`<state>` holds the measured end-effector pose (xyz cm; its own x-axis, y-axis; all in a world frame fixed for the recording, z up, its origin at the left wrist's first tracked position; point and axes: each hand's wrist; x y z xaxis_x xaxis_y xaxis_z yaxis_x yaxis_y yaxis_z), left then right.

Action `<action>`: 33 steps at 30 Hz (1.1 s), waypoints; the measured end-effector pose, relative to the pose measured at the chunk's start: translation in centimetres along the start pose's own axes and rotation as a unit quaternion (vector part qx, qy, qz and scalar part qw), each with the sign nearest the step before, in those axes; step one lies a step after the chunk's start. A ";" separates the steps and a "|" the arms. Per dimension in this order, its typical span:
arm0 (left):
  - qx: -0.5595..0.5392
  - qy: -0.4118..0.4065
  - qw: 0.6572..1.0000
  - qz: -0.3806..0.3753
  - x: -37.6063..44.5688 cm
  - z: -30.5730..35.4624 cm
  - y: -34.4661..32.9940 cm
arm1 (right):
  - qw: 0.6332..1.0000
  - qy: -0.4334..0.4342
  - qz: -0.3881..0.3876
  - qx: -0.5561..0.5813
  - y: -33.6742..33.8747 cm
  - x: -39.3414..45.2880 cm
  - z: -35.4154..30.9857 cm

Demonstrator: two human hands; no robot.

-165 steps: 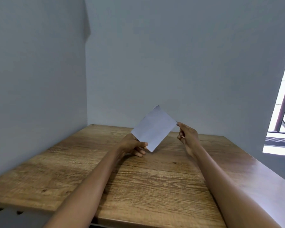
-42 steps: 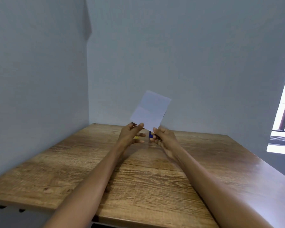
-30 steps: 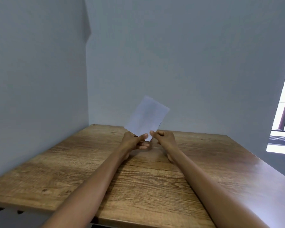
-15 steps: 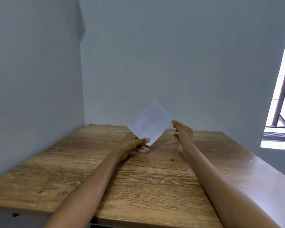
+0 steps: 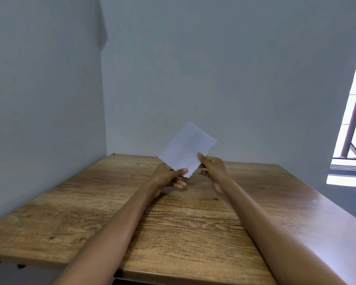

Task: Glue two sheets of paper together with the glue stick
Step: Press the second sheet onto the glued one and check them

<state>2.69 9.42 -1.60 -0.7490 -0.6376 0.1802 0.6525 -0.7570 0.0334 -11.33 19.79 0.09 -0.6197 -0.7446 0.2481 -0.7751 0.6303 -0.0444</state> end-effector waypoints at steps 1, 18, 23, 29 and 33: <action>0.018 0.005 1.000 0.000 0.1 0.0 -0.1 | 1.000 0.002 0.022 0.021 0.5 0.1 -0.2; 0.066 -0.001 0.998 -0.005 -0.1 -0.2 -0.2 | 0.998 -0.007 -0.067 0.003 -0.5 -0.6 0.4; 0.067 -0.017 0.997 -0.032 0.1 -0.3 -0.4 | 0.999 -0.008 -0.019 0.045 -0.4 -0.7 0.3; 0.046 0.029 0.998 -0.022 -0.4 0.3 0.3 | 0.998 -0.044 -0.018 0.035 2.0 0.1 0.4; -0.044 0.048 0.990 0.122 -0.6 0.8 1.8 | 0.978 -0.087 -0.138 -0.133 1.9 -0.2 0.7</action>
<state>4.40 8.53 -0.88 -0.5799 -0.8109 0.0780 0.8063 -0.5850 -0.0873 -12.80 21.02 -0.70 -0.4213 -0.9058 0.0451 -0.8704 0.4178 0.2606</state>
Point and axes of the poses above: each hand's wrist, its own x-axis towards the middle knuckle, its own y-axis out of the back of the hand, z = x × y
